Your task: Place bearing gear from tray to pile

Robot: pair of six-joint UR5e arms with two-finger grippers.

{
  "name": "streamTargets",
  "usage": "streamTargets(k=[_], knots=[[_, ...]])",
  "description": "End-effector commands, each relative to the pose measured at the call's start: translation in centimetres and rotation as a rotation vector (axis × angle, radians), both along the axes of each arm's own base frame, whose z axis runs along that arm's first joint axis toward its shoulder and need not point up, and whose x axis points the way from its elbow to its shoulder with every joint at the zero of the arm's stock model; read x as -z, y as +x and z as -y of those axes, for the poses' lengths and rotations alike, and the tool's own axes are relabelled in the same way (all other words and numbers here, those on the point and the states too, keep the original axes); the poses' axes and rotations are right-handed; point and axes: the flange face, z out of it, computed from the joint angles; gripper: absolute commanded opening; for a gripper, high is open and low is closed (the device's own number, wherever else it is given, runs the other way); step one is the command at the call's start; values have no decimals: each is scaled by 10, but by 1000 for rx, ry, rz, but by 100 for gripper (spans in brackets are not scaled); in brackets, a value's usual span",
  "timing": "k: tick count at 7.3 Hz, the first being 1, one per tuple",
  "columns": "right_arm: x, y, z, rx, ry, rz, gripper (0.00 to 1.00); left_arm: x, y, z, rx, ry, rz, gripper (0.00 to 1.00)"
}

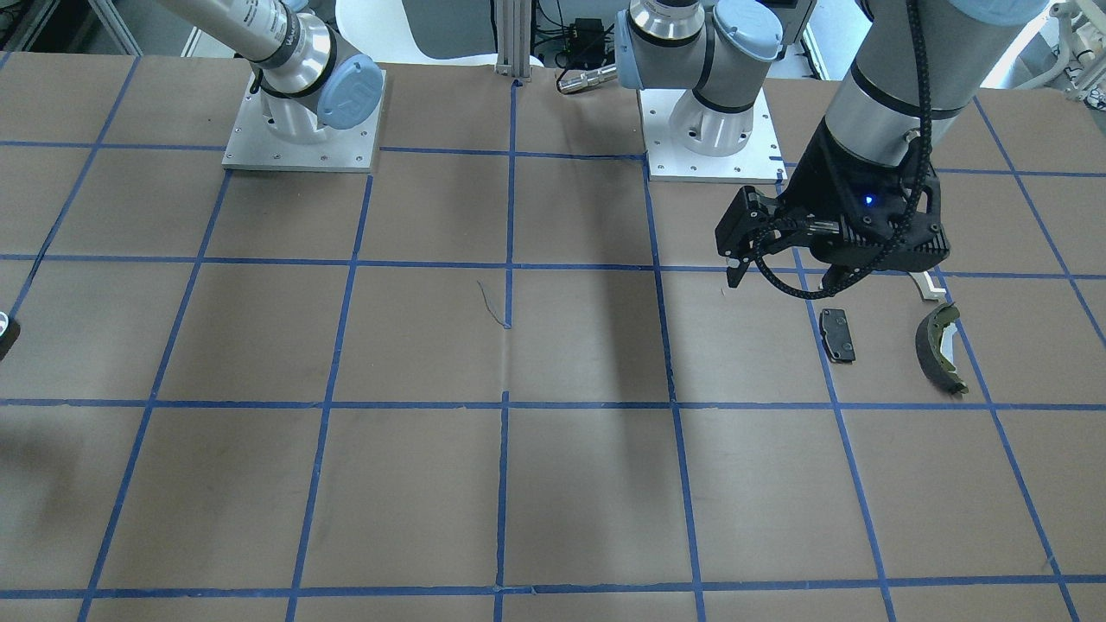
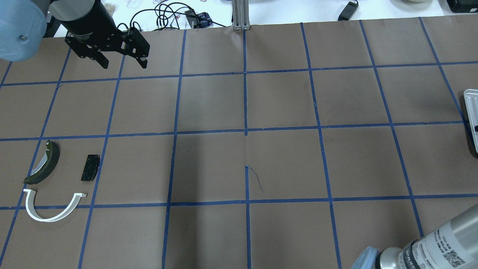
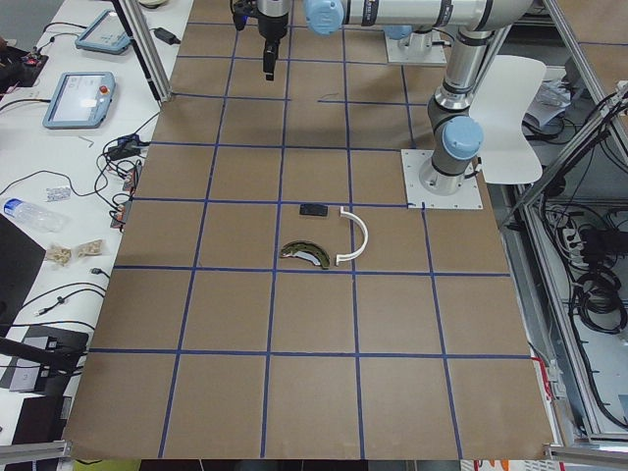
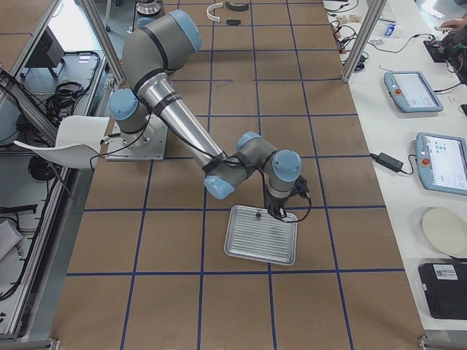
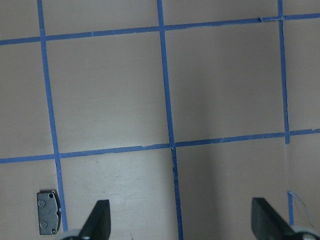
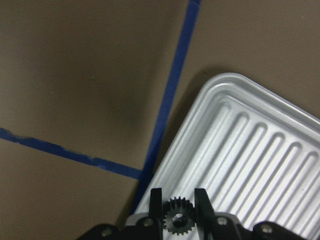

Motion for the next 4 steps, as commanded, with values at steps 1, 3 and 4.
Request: streamTargets(k=[1,3,4], knots=[[-11,146,31,81,-1,10,0,0,0,-1,0,0,0,100],[-10,310,38,187,8,14,0,1,2,0,-3,2,0,100],[-24,399,33,252,-14,13,0,0,3,0,-5,0,1,100]])
